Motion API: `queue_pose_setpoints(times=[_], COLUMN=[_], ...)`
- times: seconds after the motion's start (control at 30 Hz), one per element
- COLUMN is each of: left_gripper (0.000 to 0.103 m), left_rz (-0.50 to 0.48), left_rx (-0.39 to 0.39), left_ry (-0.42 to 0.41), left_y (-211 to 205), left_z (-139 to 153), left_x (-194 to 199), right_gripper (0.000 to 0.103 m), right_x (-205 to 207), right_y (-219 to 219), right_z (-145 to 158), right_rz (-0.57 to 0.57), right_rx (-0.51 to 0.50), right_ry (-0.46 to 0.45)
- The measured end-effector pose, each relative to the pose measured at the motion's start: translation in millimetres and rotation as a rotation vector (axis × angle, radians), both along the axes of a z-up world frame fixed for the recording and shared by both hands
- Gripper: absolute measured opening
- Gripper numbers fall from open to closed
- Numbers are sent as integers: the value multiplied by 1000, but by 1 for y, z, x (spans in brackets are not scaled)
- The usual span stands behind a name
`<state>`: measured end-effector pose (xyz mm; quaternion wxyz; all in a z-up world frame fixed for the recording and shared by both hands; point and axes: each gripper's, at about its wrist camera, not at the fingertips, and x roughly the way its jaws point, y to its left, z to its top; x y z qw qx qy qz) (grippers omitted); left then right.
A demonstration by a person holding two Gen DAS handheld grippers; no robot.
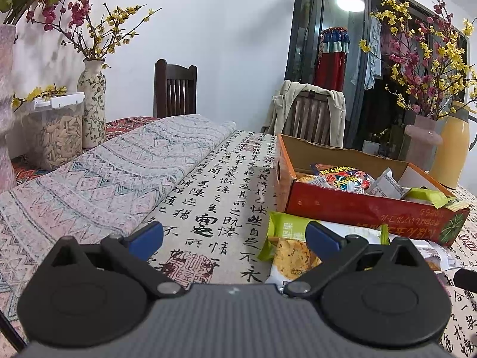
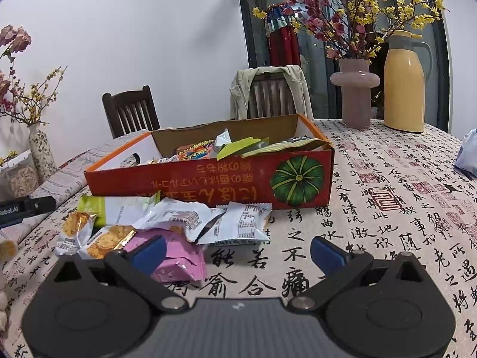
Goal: Organize snacks
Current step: 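Grasp a white wrapped packet with the right gripper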
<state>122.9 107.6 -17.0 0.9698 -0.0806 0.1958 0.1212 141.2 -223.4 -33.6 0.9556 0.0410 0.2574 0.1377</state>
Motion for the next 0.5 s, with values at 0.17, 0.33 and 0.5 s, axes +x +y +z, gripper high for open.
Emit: queue_pose_setpoints(times=[0.17,0.33,0.5], left_gripper=[103,103,103], left_rz=[4,6,6], left_rx=[-6,-10,-13], left_ry=[8,15,15], left_y=[1,1,2], left_z=[0,-1,0], left_x=[2,3,3], right_gripper=[103,103,103], right_x=[0,-2,-7], right_y=[1,2,0], right_z=[0,2,5], right_rz=[2,-10,-16], right_rx=[-9,-20,-11], right_ry=[4,-8,-16])
